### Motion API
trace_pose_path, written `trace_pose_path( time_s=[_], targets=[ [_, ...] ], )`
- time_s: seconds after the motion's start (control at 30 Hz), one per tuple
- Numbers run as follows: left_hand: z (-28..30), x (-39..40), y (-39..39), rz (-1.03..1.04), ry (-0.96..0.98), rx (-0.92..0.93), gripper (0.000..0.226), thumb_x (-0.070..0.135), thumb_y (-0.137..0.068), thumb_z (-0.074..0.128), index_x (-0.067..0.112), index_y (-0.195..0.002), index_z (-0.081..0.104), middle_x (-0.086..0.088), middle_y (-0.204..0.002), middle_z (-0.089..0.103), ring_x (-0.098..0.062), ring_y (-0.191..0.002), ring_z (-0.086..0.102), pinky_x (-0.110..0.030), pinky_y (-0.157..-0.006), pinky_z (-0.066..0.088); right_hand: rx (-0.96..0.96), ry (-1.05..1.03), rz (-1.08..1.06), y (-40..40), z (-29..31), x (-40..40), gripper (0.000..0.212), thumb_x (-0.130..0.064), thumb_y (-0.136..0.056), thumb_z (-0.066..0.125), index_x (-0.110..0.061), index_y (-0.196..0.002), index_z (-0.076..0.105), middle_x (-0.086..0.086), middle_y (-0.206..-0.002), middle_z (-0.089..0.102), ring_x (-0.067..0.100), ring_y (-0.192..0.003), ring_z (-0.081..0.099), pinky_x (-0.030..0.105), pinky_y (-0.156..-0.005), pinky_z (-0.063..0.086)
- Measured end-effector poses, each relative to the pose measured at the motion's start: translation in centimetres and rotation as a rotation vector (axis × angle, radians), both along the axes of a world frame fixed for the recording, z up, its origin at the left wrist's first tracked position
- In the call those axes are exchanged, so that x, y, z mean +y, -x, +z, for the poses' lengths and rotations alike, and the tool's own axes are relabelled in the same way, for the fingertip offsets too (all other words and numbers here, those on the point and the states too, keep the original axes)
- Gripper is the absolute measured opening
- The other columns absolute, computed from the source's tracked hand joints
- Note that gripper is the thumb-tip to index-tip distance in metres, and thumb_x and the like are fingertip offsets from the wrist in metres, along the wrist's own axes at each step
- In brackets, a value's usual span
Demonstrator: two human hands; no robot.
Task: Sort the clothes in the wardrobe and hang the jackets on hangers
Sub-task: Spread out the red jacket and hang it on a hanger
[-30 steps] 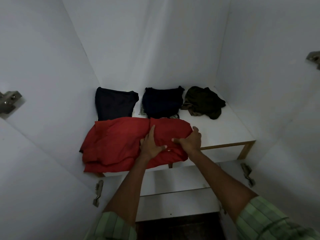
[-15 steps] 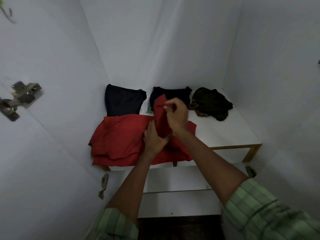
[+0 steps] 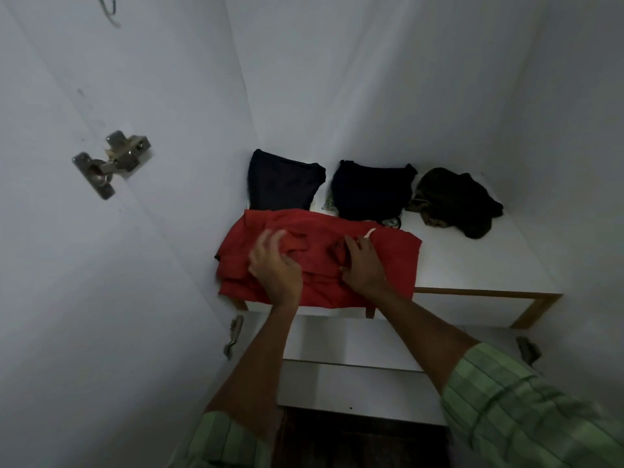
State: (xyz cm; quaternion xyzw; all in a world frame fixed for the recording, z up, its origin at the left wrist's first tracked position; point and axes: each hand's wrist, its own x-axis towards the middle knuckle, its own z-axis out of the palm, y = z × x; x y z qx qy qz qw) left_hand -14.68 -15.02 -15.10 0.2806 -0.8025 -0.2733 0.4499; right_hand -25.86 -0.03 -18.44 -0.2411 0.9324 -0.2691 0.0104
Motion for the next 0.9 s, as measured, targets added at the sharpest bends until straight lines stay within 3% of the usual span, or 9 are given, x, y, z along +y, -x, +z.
trace_pose_path(
  time_s=[0.07, 0.17, 0.3, 0.4, 0.5, 0.6, 0.67, 0.77, 0.9],
  targets=[
    [-0.8, 1.2, 1.1, -0.307, 0.075, -0.061, 0.053, -0.006, -0.076, 0.059, 0.025, -0.118, 0.069, 0.007, -0.124, 0.065, -0.016, -0.115, 0.058, -0.046, -0.103, 0.047, 0.016, 0.035, -0.021, 0.1, 0.0, 0.0, 0.072, -0.017, -0.079, 0.078, -0.010, -0.143, 0.046, 0.015, -0.148, 0.042, 0.034, -0.138, 0.041, 0.046, -0.113, 0.041],
    [-1.6, 4.0, 3.0, -0.607, -0.029, -0.236, 0.053, 0.002, -0.084, 0.065, 0.019, -0.134, 0.060, 0.002, -0.134, 0.058, -0.018, -0.117, 0.059, -0.044, -0.100, 0.053, 0.077, 0.036, -0.029, 0.1, 0.6, 0.5, 0.035, -0.008, -0.084, 0.070, -0.009, -0.118, 0.059, 0.012, -0.126, 0.057, 0.029, -0.112, 0.059, 0.041, -0.094, 0.053],
    [-1.9, 7.2, 5.2, -0.537, -0.283, -0.242, 0.074, 0.025, -0.092, 0.066, 0.018, -0.157, 0.029, -0.007, -0.153, 0.041, -0.023, -0.121, 0.059, -0.041, -0.101, 0.053, 0.052, 0.189, -0.136, 0.4, 1.8, 3.2, 0.022, 0.001, -0.090, 0.058, -0.012, -0.106, 0.067, 0.005, -0.103, 0.067, 0.022, -0.091, 0.065, 0.033, -0.080, 0.053],
    [-1.5, 8.5, 6.2, -0.560, -0.376, -0.240, 0.078, 0.049, -0.097, 0.057, 0.019, -0.160, 0.022, -0.007, -0.158, 0.040, -0.022, -0.135, 0.052, -0.041, -0.113, 0.044, -0.105, 0.497, -0.202, 0.5, 2.7, 5.5, 0.025, 0.000, -0.094, 0.052, -0.015, -0.106, 0.067, -0.001, -0.099, 0.068, 0.016, -0.089, 0.065, 0.026, -0.076, 0.052],
    [-1.2, 10.5, 7.5, -0.729, -0.327, -0.234, 0.068, 0.048, -0.102, 0.051, 0.020, -0.159, 0.028, -0.003, -0.160, 0.040, -0.015, -0.144, 0.040, -0.034, -0.119, 0.033, -0.182, 0.903, -0.527, 0.9, 3.4, 8.3, 0.024, -0.012, -0.099, 0.045, -0.018, -0.109, 0.065, 0.000, -0.103, 0.068, 0.017, -0.095, 0.065, 0.038, -0.089, 0.056],
    [-1.6, 13.2, 9.1, -0.949, -0.182, -0.340, 0.057, 0.047, -0.101, 0.055, 0.025, -0.153, 0.043, 0.001, -0.153, 0.049, -0.015, -0.140, 0.046, -0.044, -0.117, 0.039, -0.148, 1.216, -0.988, 1.7, 3.7, 12.5, 0.030, -0.015, -0.100, 0.044, -0.015, -0.123, 0.064, 0.009, -0.116, 0.069, 0.028, -0.105, 0.066, 0.046, -0.097, 0.054],
    [-2.3, 14.9, 10.0, -0.970, 0.034, -0.496, 0.060, 0.050, -0.096, 0.058, 0.030, -0.151, 0.045, -0.001, -0.158, 0.043, -0.020, -0.145, 0.038, -0.054, -0.120, 0.030, -0.257, 1.340, -1.208, 2.4, 2.9, 15.2, 0.037, -0.014, -0.098, 0.049, -0.010, -0.134, 0.056, 0.016, -0.126, 0.066, 0.035, -0.110, 0.066, 0.051, -0.097, 0.055],
    [-2.8, 17.3, 10.5, -0.921, 0.172, -0.753, 0.070, 0.052, -0.090, 0.061, 0.040, -0.154, 0.035, -0.005, -0.166, 0.024, -0.030, -0.152, 0.022, -0.062, -0.120, 0.016, -0.383, 1.295, -1.421, 2.5, 1.3, 18.7, 0.065, -0.021, -0.090, 0.064, -0.002, -0.148, 0.039, 0.020, -0.140, 0.055, 0.038, -0.122, 0.060, 0.053, -0.100, 0.053],
    [-3.3, 18.2, 11.0, -0.850, 0.226, -0.795, 0.065, 0.046, -0.091, 0.064, 0.038, -0.151, 0.039, -0.006, -0.164, 0.028, -0.032, -0.150, 0.027, -0.059, -0.117, 0.018, -0.134, 0.840, -1.521, 0.0, 1.9, 19.7, 0.084, -0.014, -0.075, 0.080, -0.008, -0.145, 0.036, 0.018, -0.150, 0.039, 0.037, -0.135, 0.043, 0.052, -0.109, 0.040]
  ],
)
